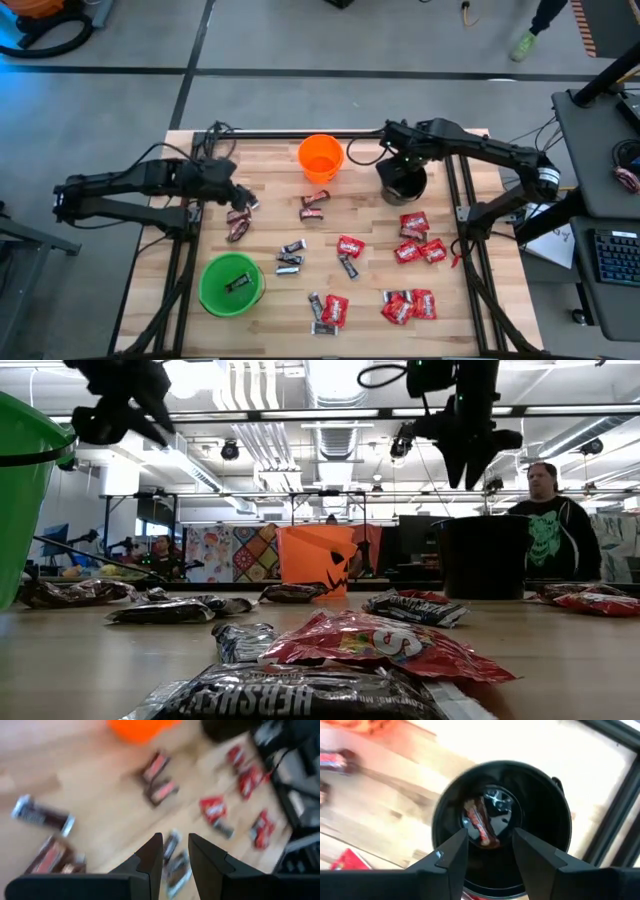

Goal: Sort candy
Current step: Put the brown chocolate into the black bucket

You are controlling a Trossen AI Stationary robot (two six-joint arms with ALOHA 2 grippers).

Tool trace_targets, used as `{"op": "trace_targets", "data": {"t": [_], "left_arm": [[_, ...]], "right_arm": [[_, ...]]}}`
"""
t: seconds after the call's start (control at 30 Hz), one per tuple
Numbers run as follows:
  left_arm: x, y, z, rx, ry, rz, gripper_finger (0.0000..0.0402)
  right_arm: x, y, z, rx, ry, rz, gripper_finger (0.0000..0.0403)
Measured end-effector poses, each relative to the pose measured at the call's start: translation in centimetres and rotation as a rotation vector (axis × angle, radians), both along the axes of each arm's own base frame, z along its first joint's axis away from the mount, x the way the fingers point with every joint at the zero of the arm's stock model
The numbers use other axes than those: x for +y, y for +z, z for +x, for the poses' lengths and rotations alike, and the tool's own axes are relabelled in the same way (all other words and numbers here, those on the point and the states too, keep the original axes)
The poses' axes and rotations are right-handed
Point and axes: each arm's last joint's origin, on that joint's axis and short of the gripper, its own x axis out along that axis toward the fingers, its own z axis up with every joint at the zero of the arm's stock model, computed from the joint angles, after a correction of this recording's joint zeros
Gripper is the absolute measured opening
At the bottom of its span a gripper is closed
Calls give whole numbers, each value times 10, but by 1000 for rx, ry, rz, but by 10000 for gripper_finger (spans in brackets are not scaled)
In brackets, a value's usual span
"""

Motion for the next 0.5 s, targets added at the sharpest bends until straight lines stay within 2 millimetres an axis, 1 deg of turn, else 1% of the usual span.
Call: {"op": "trace_targets", "data": {"t": [0.2, 0.4, 0.5], "left_arm": [[-3, -15, 0, 181, -79, -81, 78], [-7, -20, 7, 208, -285, -126, 89], [-7, -22, 10, 229, -336, -134, 104]], "right_arm": [[2, 10, -3, -38, 23, -12, 150], [6, 18, -9, -89, 41, 19, 150], [8, 22, -12, -111, 47, 27, 150]]}}
